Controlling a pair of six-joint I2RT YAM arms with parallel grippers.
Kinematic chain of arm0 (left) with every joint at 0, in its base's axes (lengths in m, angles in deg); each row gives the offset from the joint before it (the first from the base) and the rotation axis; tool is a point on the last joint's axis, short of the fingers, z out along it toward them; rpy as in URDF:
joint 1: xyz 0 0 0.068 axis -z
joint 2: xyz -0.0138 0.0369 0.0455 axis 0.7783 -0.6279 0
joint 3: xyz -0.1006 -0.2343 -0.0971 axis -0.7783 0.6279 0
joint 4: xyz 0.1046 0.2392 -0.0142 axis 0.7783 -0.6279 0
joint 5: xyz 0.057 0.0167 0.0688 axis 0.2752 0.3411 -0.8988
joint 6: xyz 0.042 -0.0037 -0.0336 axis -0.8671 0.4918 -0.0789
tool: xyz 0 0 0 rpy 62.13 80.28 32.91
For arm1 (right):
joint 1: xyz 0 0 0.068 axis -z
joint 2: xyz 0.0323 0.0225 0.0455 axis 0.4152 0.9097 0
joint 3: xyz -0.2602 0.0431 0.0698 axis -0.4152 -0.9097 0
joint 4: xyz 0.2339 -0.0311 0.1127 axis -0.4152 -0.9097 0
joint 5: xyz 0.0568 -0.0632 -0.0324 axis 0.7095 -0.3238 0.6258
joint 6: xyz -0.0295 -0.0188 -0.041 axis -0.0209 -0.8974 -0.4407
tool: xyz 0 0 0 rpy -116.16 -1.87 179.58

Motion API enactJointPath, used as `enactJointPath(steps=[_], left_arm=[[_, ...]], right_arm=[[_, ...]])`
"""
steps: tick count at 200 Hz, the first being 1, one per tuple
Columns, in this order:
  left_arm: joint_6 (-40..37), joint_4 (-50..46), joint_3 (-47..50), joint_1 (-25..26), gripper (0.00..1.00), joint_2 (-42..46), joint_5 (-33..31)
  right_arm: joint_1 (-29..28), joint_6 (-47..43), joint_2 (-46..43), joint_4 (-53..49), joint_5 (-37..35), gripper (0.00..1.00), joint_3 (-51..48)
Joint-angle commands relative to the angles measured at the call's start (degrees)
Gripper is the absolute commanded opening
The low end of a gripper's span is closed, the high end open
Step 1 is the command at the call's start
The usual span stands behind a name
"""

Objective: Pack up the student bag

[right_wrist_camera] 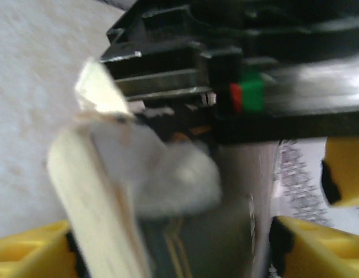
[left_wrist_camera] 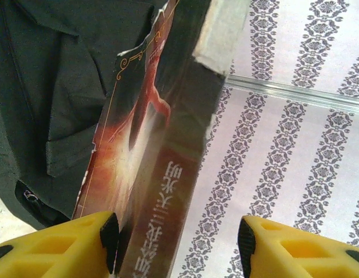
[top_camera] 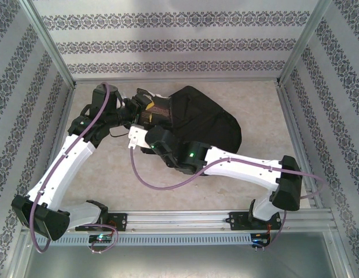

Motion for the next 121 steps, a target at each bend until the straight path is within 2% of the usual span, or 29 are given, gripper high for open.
enactJointPath(steps=[1,26,33,46,61,72,90,121], left_arm=[[5.03,4.1,0.82,0.81,0.0,0.7,0.17],[5.44,3.27,0.7,0.77,0.0,0.34,-0.64],[5.32,3.11,0.44,0.78,0.06,0.07,-0.59],[5.15,3.32,-0.26,0.76,0.26,-0.78,0.18],[4.02,3.96,-1.54,0.79,0.59,-1.74,0.91],[2.02,2.73,-3.52,0.83,0.73,-2.28,0.55],[-1.8,-1.26,-7.13,0.78,0.83,-2.81,-1.06],[-6.09,-7.57,-10.99,0.73,0.88,-2.59,-4.05]], right_arm=[[-0.72,-9.19,1.12,9.81,-9.59,0.59,-1.87],[-0.66,-11.09,1.6,10.06,-10.16,0.12,-1.62],[-0.64,-11.13,1.7,10.13,-10.31,0.0,-1.45],[-0.5,-10.85,1.54,10.07,-10.29,0.0,-1.43],[-0.04,-9.72,1.22,9.34,-10.03,0.0,-1.34],[0.74,-7.35,0.67,7.84,-9.82,0.0,-1.01],[2.05,-3.96,-1.05,5.88,-9.34,0.0,-1.52],[5.07,-0.33,-5.68,5.03,-8.11,0.0,-5.23]])
